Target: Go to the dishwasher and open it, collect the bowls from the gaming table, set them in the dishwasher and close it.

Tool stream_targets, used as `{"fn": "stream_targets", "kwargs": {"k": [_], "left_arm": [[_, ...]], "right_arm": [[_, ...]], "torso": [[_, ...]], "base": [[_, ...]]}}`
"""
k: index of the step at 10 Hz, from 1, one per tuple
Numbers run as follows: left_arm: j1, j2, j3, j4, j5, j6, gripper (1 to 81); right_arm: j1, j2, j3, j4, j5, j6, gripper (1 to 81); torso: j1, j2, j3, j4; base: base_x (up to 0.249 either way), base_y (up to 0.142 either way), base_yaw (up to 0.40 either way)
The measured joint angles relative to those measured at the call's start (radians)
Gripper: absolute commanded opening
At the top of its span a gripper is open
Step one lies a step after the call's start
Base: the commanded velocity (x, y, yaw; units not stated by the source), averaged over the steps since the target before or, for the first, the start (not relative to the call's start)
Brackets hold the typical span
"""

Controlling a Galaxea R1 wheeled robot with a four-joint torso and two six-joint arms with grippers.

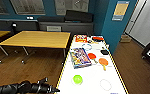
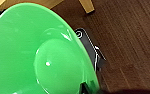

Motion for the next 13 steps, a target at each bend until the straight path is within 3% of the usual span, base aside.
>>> {"fn": "stream_targets", "kwargs": {"k": [2,3,6,13], "left_arm": [[-0.033,0.05,-0.103,0.001,0.006,-0.097,81.1],[-0.055,0.09,-0.158,0.001,0.008,-0.122,81.1],[-0.072,0.219,-0.286,0.001,0.01,-0.153,81.1],[-0.059,0.369,-0.532,0.006,0.037,-0.171,81.1]], "right_arm": [[0.025,0.006,0.001,0.0,-0.006,0.001,1.0],[0.028,0.008,0.002,0.0,-0.007,0.001,1.0],[0.03,0.023,0.002,0.0,-0.015,0.001,1.0],[0.034,0.045,-0.013,-0.002,-0.014,0.001,1.0]], "torso": [[0.0,0.0,0.0,0.0],[0.0,0.0,0.0,0.0],[0.0,0.001,0.0,0.0],[0.0,0.001,-0.001,0.0]], "base": [[0.0,0.0,0.0],[0.0,0.0,0.0],[0.0,0.0,0.0],[0.0,0.0,0.0]]}}
